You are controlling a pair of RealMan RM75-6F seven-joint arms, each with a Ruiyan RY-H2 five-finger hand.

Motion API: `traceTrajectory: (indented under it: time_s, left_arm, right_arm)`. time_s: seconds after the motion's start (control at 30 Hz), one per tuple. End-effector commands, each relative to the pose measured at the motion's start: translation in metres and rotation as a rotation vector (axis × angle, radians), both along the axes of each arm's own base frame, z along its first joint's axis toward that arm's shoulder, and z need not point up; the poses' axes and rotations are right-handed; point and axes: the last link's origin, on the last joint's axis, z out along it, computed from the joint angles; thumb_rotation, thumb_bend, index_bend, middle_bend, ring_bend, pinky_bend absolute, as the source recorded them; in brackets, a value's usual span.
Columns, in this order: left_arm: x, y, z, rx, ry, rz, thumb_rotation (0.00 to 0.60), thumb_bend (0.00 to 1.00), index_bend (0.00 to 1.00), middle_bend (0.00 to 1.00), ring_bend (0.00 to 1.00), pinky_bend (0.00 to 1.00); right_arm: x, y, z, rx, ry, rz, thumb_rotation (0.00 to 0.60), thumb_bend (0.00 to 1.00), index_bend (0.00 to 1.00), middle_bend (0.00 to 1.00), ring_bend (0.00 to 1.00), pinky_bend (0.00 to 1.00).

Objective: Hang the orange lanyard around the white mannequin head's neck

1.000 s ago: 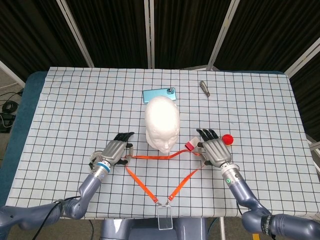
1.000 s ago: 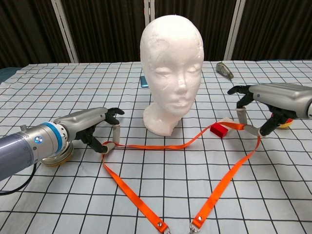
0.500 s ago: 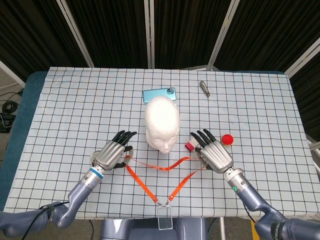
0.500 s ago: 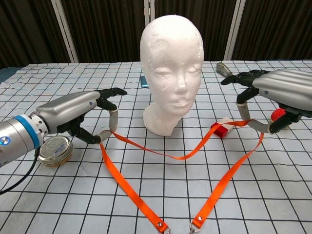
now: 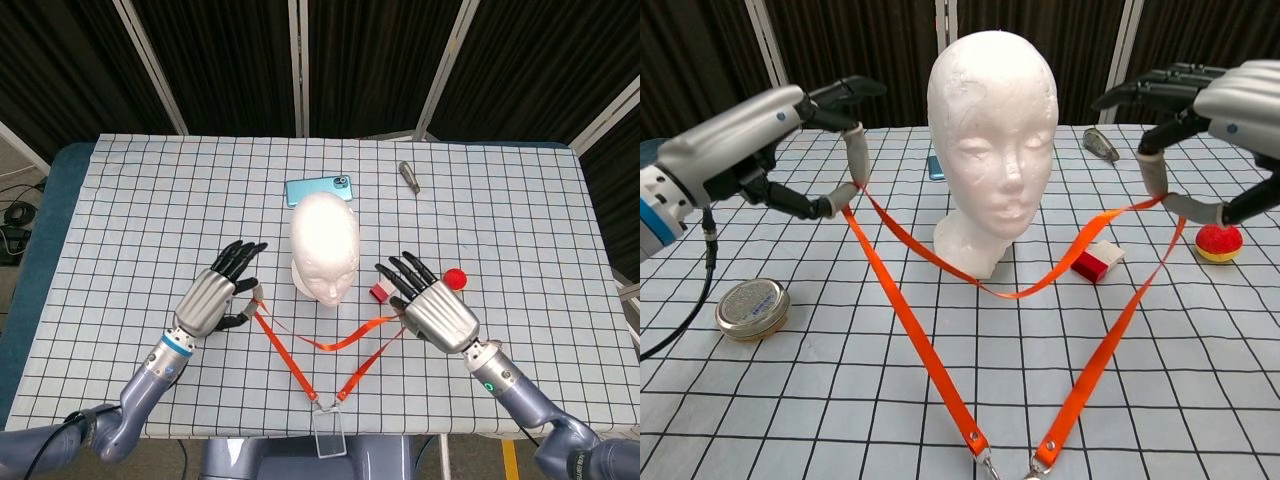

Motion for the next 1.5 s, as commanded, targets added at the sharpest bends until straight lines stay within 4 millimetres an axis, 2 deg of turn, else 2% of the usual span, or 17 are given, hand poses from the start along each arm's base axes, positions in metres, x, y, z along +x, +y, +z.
traceTrajectory:
  time_s: [0.03,0.3,0.53,0.97,1.17,1.5]
  left_arm:
    - [0.007,0.008,0.013,0.017,-0.032,0.054,0.6,0.51,0.67,0.0,0.0,0.0]
    - [0.027,0.021,0.031,-0.041,-0.072,0.134,0.6,0.51,0.68,0.0,0.0,0.0]
    - [0.04,0.03,0.047,-0.065,-0.081,0.207,0.6,0.54,0.7,0.0,0.0,0.0]
    - [0.062,0.069,0.072,-0.057,-0.082,0.288,0.6,0.55,0.71,0.0,0.0,0.0]
    - [0.071,0.096,0.072,-0.051,-0.065,0.333,0.6,0.55,0.71,0.0,0.0,0.0]
    - [0.077,0.126,0.071,-0.083,-0.135,0.431,0.6,0.55,0.71,0.0,0.0,0.0]
  right_arm:
    - [0.021,-0.006,0.015,-0.002,-0.114,-0.027,0.6,0.44,0.78,0.07,0.0,0.0]
    - [0.049,-0.019,0.033,0.017,-0.313,-0.127,0.6,0.44,0.78,0.08,0.0,0.0]
    - [0.065,-0.03,0.042,0.008,-0.394,-0.196,0.6,0.44,0.78,0.08,0.0,0.0]
    - [0.085,-0.055,0.06,-0.011,-0.514,-0.309,0.6,0.44,0.78,0.08,0.0,0.0]
    - [0.095,-0.083,0.063,-0.051,-0.534,-0.364,0.6,0.44,0.78,0.08,0.0,0.0]
    - [0.105,-0.122,0.068,-0.038,-0.626,-0.483,0.6,0.44,0.78,0.08,0.0,0.0]
